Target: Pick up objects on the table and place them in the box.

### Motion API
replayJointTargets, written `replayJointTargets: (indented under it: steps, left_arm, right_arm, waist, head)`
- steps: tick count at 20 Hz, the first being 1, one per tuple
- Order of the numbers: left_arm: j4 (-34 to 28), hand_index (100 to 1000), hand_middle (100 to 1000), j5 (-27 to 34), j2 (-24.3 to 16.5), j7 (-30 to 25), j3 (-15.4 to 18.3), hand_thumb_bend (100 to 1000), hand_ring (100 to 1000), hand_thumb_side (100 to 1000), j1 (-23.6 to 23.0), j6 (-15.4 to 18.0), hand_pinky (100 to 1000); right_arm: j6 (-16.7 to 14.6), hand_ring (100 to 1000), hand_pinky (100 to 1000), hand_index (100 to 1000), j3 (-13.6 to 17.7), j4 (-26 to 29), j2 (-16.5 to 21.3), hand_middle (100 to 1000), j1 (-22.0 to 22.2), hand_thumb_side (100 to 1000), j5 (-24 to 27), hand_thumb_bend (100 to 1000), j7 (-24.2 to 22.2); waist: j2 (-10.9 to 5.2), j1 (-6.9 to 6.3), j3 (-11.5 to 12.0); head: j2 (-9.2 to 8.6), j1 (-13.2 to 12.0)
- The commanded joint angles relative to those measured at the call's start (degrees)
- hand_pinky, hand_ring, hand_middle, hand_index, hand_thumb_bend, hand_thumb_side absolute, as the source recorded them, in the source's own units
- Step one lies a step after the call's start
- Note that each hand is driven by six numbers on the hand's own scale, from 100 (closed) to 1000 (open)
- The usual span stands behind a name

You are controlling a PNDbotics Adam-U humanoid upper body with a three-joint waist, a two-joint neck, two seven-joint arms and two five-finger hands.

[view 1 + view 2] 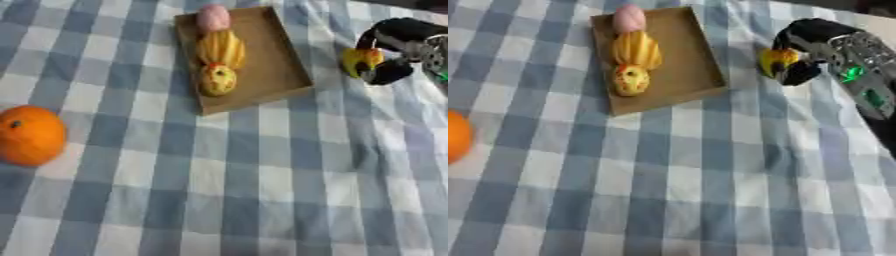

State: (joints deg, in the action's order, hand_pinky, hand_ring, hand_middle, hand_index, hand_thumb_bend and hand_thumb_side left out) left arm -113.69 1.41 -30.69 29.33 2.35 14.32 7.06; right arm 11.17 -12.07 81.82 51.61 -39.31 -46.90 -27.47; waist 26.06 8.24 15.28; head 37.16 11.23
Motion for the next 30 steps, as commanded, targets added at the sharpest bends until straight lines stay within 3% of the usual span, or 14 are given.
replayJointTargets:
  steps: [1,11,16,21,24,30]
  left_arm:
    - [-0.9,772,691,-0.2,-0.8,0.3,0.6,244,786,549,0.4,0.0,730]
    - [-0.9,772,691,-0.2,-1.2,0.3,0.7,248,786,547,0.0,-0.1,731]
    - [-0.9,772,692,-0.1,-1.4,0.3,0.7,249,786,545,0.1,0.0,731]
    - [-0.9,772,692,0.1,-1.5,0.1,0.6,251,785,544,0.4,0.0,731]
    - [-0.9,772,692,0.2,-1.5,-0.2,0.4,252,784,544,0.6,0.0,731]
    - [-0.9,772,692,0.2,-1.6,-0.6,0.2,252,784,544,0.9,0.2,731]
  right_arm:
    - [0.4,655,699,618,0.7,1.6,1.4,500,-0.8,146,0.7,100,2.5]
    - [0.4,611,675,593,1.6,14.9,3.5,471,-0.6,110,9.1,100,7.8]
    - [1.8,600,667,595,1.2,22.6,4.0,465,-1.4,113,13.8,100,6.6]
    - [3.9,600,665,602,-1.7,28.8,3.0,468,-4.1,123,17.9,100,3.0]
    - [4.6,600,665,606,-4.2,28.3,0.6,471,-7.6,126,18.2,100,0.6]
    - [5.0,605,669,603,-7.8,20.5,-4.6,474,-14.2,120,13.6,100,-0.1]
  waist:
    - [-1.78,-0.38,-0.3]
    - [-3.06,-0.37,-1.2]
    - [-3.51,-0.41,-1.1]
    - [-3.74,-0.40,-0.5]
    - [-3.80,-0.36,0.1]
    - [-3.48,-0.04,1.1]
  head:
    - [-0.52,0.0]
    - [0.09,-0.5]
    - [0.34,-0.7]
    - [0.47,-0.5]
    - [0.45,0.0]
    - [0.29,1.1]
